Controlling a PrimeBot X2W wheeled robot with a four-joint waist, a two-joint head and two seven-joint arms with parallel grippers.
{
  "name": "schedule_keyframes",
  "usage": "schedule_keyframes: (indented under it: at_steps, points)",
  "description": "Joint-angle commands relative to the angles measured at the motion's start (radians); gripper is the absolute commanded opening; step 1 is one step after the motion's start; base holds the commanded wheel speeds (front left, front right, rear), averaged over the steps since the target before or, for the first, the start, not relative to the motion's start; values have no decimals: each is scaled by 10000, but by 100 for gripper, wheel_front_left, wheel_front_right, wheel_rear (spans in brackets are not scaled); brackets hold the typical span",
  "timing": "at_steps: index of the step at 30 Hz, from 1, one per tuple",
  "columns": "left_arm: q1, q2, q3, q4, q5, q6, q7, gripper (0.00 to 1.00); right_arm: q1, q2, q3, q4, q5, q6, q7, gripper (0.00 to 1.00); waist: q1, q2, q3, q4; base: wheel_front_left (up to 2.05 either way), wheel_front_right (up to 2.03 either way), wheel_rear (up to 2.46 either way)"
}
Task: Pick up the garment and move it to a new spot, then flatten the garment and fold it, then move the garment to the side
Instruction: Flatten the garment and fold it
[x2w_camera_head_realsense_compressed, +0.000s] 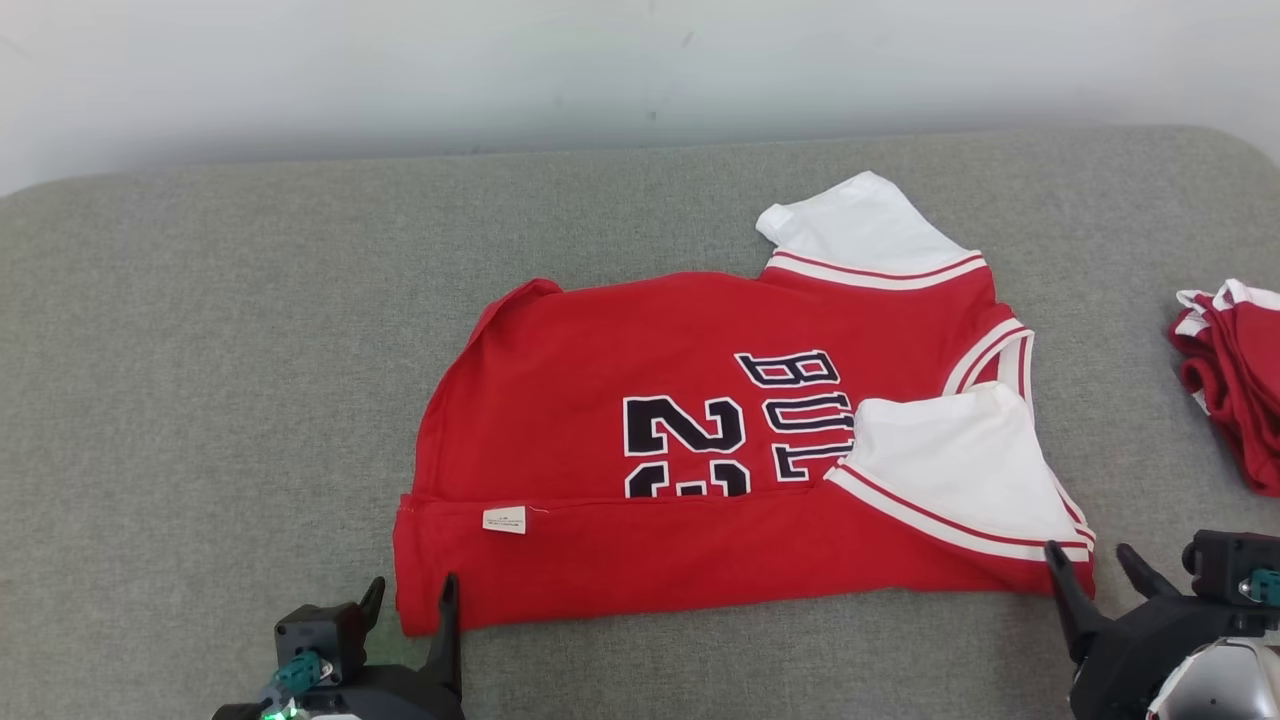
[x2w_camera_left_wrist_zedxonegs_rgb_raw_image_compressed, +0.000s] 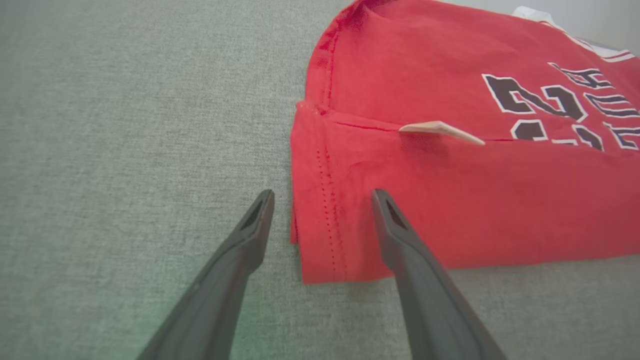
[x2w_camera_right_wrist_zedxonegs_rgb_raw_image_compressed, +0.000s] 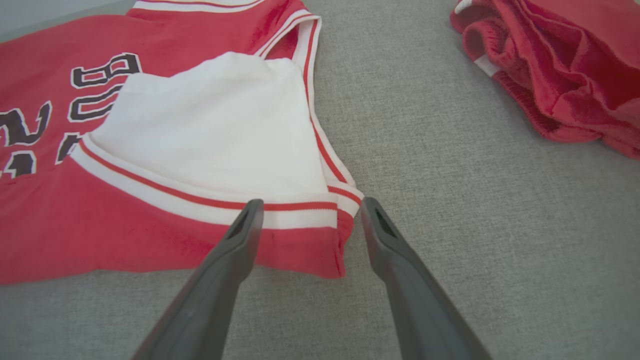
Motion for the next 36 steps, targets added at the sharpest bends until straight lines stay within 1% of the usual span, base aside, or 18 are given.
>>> schedule_keyframes:
  at_steps: [1, 2, 8, 11, 12, 13, 14, 19, 24, 31, 36]
  points:
    - [39, -14, -29, 52, 52, 78, 78, 100, 96, 35, -101, -24, -201, -27, 49, 100, 1, 1, 65, -13, 0, 0, 0]
    - [7, -25, -49, 134, 55, 140, 145, 100, 132, 99, -130, 13, -353, -26, 106, 100, 1, 1, 86, -16, 0, 0, 0]
    - [-184, -182, -178, 476, -33, 146, 454, 100, -169, 434, -565, 558, -1039, -27, 287, 100, 1, 1, 191, 6, 0, 0, 0]
    - [-360, -300, -229, 693, -147, 51, 623, 100, -401, 573, -608, 850, -1224, -27, 364, 100, 1, 1, 226, 22, 0, 0, 0]
    - [-390, -327, -283, 771, -140, 8, 702, 82, -469, 583, -565, 964, -1275, -27, 430, 98, 1, 1, 233, 22, 0, 0, 0]
    - [-429, -347, -316, 844, -125, -6, 724, 27, -526, 594, -541, 1032, -1301, -27, 418, 20, 1, 1, 238, 20, 0, 0, 0]
    - [-471, -383, -358, 881, -116, -31, 765, 0, -555, 619, -535, 1139, -1325, -27, 495, 0, 1, 1, 234, 22, 0, 0, 0]
    - [-481, -401, -447, 1094, -163, -96, 823, 0, -626, 662, -554, 1328, -1329, -27, 586, 0, 1, 1, 103, 10, 0, 0, 0]
    - [-101, -304, -459, 1152, -272, -190, 710, 0, -174, 686, -802, 1069, -1321, -27, 564, 0, 1, 1, -313, -39, 0, 0, 0]
    - [648, 58, -392, 638, -376, 0, 612, 0, 740, 773, -1008, 118, -1138, -27, 843, 0, 1, 1, -968, -138, 0, 0, 0]
    - [1245, 296, -388, 51, -493, 165, 663, 0, 1405, 915, -1174, -391, -1135, -27, 1136, 0, 1, 1, -1115, -186, 0, 0, 0]
